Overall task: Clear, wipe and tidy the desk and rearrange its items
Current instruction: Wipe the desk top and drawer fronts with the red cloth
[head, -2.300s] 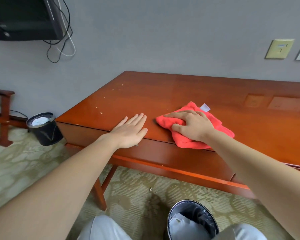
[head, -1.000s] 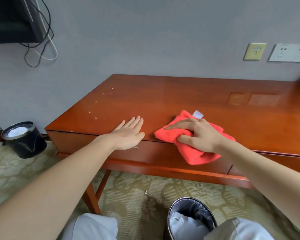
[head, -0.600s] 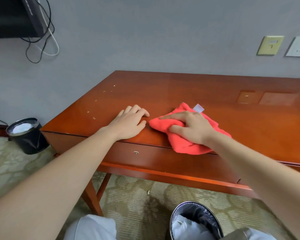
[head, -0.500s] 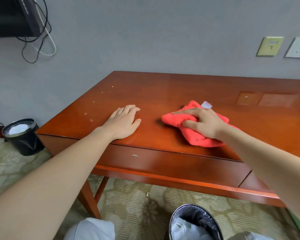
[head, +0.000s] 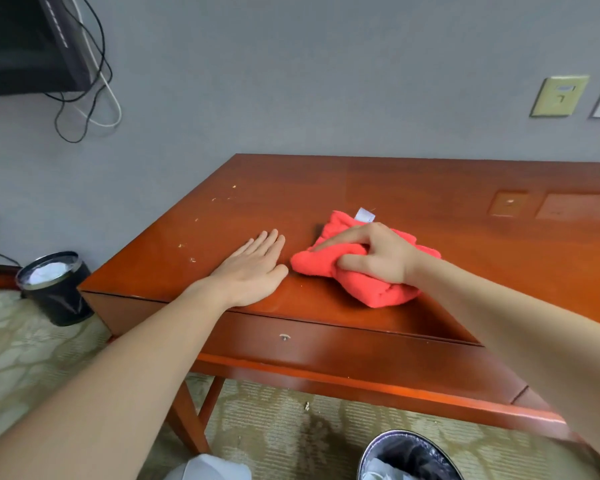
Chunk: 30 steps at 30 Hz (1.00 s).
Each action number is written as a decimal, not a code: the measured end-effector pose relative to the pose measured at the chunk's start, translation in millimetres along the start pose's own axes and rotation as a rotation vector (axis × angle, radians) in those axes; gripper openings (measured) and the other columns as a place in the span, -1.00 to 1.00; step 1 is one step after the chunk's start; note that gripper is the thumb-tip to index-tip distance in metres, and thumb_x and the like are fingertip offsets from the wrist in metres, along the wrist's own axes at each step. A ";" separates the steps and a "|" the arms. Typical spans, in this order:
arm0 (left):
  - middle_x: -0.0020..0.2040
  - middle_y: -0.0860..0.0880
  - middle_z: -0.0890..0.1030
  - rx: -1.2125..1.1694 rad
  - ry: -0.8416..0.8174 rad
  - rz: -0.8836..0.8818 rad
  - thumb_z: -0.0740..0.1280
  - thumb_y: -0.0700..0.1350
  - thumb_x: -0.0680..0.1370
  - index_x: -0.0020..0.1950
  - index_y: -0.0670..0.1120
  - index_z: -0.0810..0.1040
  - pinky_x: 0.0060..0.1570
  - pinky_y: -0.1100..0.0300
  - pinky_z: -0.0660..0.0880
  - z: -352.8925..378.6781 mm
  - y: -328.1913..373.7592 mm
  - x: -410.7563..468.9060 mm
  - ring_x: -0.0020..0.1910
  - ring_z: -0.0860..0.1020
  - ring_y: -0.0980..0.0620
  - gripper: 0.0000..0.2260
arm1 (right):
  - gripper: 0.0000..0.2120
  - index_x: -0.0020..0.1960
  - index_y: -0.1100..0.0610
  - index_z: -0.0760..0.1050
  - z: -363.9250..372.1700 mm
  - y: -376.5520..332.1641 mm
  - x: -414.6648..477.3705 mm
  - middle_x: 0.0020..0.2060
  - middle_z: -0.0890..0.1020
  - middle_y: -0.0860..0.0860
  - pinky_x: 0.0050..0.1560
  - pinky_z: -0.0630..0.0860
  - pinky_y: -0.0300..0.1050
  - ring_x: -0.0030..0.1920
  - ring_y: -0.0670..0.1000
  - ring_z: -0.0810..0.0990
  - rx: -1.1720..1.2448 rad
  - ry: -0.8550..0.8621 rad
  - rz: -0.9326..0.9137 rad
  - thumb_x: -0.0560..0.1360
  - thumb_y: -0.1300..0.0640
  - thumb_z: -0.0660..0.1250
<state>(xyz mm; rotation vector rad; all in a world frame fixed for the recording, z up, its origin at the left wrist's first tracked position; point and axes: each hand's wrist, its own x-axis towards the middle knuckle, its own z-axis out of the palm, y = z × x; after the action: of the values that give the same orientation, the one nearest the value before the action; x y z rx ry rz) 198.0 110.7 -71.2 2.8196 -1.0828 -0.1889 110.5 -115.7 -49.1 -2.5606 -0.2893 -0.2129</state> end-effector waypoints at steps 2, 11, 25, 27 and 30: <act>0.62 0.08 -0.19 -0.018 0.012 0.010 -0.11 0.00 0.69 0.63 0.00 -0.16 0.42 0.29 -0.25 -1.2 -0.9 -2.4 0.56 -0.21 0.19 -0.50 | -0.62 0.19 -0.36 0.51 -10.5 22.7 11.1 0.11 0.65 -0.18 0.28 0.38 -0.02 0.19 -0.04 0.55 -0.137 0.073 0.155 0.41 -0.12 0.19; 0.61 0.16 -0.05 -0.160 0.049 -0.019 -0.06 -0.08 0.72 0.62 0.08 0.00 0.38 0.35 -0.13 -8.2 -0.4 -3.7 0.57 -0.08 0.17 -0.55 | -0.55 0.21 -0.27 0.55 16.7 -2.3 12.9 0.18 0.63 -0.18 0.32 0.37 -0.07 0.24 -0.09 0.54 -0.115 0.031 0.030 0.35 -0.21 0.17; 0.61 0.12 -0.14 -0.007 0.042 -0.037 -0.11 0.05 0.72 0.63 0.02 -0.12 0.33 0.33 -0.25 -3.3 -11.5 -8.1 0.56 -0.15 0.19 -0.52 | -0.55 0.18 -0.20 0.60 15.2 -3.2 5.9 0.16 0.64 -0.16 0.36 0.37 -0.06 0.24 -0.11 0.55 -0.039 -0.013 -0.121 0.34 -0.15 0.19; 0.61 0.12 -0.15 -0.011 0.033 -0.051 -0.11 0.06 0.72 0.63 0.02 -0.13 0.31 0.32 -0.23 -3.6 -11.6 -8.8 0.57 -0.16 0.17 -0.52 | -0.58 0.16 -0.18 0.62 -2.7 11.9 2.0 0.13 0.66 -0.15 0.35 0.39 -0.09 0.22 -0.11 0.57 0.017 -0.071 -0.080 0.33 -0.09 0.25; 0.62 0.11 -0.14 -0.018 0.029 -0.046 -0.11 0.05 0.72 0.63 0.02 -0.12 0.34 0.31 -0.22 -3.1 -11.9 -9.7 0.57 -0.15 0.15 -0.52 | -0.66 0.25 -0.20 0.53 -3.6 19.3 20.8 0.20 0.62 -0.07 0.31 0.33 0.01 0.26 0.05 0.50 -0.268 0.162 0.298 0.50 -0.08 0.21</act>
<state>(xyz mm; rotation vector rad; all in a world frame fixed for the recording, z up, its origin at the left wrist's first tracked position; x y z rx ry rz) 199.1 126.1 -69.1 2.8238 -1.0060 -0.1602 135.1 -130.2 -51.5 -2.7859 0.1947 -0.3637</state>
